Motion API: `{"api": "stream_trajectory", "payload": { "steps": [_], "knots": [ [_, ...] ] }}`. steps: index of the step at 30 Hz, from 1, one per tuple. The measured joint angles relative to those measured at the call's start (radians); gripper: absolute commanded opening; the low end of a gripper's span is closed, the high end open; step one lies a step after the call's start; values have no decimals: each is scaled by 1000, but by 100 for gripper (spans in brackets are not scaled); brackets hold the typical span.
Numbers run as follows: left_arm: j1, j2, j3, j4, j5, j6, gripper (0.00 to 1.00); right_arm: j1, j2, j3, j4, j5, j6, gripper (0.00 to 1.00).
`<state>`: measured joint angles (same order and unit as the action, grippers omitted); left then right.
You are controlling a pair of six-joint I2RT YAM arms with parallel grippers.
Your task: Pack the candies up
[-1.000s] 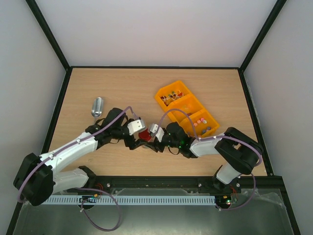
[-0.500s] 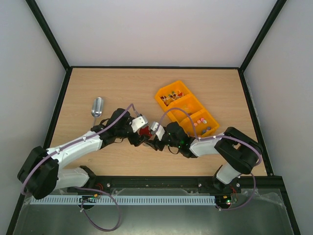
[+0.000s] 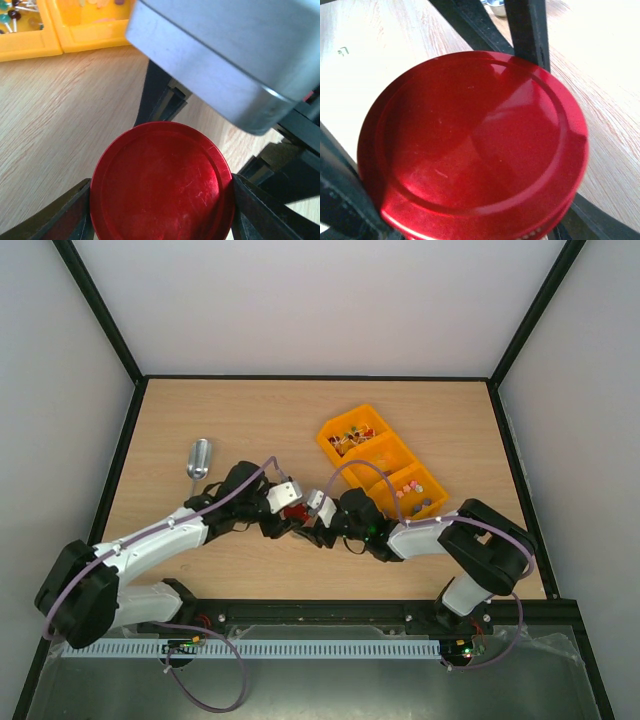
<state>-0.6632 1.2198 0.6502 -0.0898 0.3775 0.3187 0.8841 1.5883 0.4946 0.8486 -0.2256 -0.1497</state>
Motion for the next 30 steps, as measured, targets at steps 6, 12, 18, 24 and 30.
{"api": "stream_trajectory", "payload": {
  "steps": [6,12,18,24,30],
  "knots": [
    [84,7,39,-143,182,184,53,0,-14,-5,-16,-86,-65,44],
    [114,103,161,-364,299,488,61,-6,-21,-8,-37,-162,-105,43],
    [119,109,179,-400,313,564,87,-9,-21,-8,-42,-182,-109,44],
    [92,-63,54,-288,254,433,91,-8,-19,-8,-36,-154,-73,44],
    [28,-150,-40,-129,127,199,89,-5,-6,-8,-11,-121,-13,47]
  ]
}}
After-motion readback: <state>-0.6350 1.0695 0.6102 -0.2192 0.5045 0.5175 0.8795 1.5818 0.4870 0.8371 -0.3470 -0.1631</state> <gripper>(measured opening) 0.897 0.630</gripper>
